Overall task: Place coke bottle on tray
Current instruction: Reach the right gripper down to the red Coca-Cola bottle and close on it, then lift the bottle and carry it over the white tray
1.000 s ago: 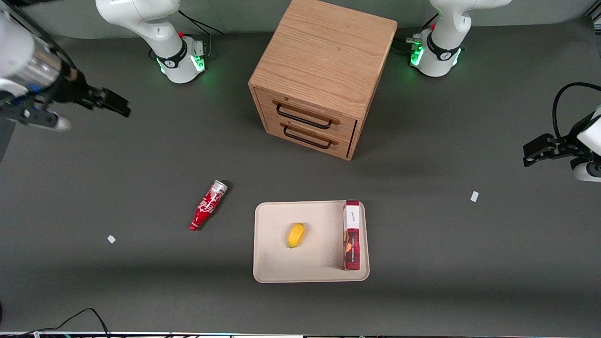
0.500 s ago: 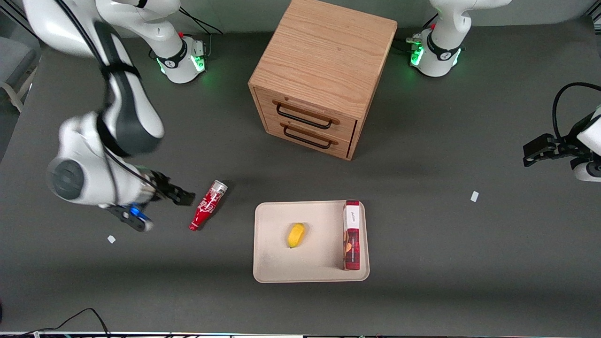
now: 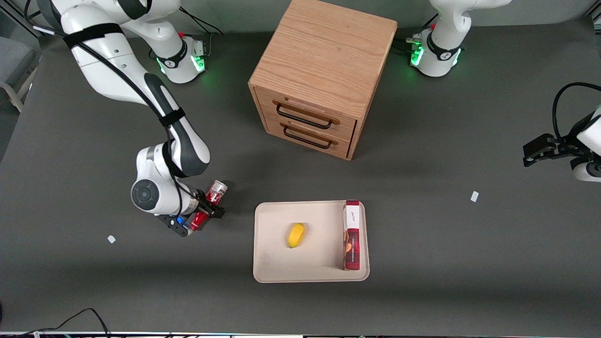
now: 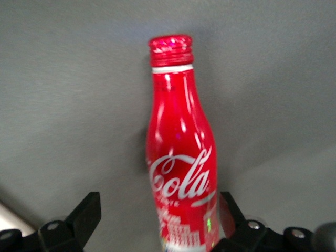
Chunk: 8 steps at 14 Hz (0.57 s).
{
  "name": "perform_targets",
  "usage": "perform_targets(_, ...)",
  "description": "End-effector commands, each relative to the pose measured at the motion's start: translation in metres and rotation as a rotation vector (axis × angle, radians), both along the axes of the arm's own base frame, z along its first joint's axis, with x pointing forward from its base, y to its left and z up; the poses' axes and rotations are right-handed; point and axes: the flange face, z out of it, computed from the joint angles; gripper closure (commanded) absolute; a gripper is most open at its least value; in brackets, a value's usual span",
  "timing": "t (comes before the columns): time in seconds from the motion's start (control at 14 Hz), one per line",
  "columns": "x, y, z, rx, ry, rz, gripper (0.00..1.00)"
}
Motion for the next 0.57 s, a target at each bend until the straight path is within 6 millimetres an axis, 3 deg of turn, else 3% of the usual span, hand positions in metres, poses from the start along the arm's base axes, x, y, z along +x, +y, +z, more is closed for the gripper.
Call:
perform_targets(0.0, -0.017, -0.005, -0.016, -0.054, -0.04, 0.034, 0.23)
perform_targets(0.07, -0.016, -0.005, -0.015, -0.057, -0.045, 0.038, 0.94)
perform_targets(0.14, -0.016, -0.005, -0.014, -0.057, -0.049, 0.041, 1.0)
perform_targets(0.36, -0.013, 0.001, 0.0, -0.046, -0.066, 0.059, 1.0)
perform_targets(0.5, -0.004, 0.006, 0.033, -0.029, -0.119, 0.084, 1.0)
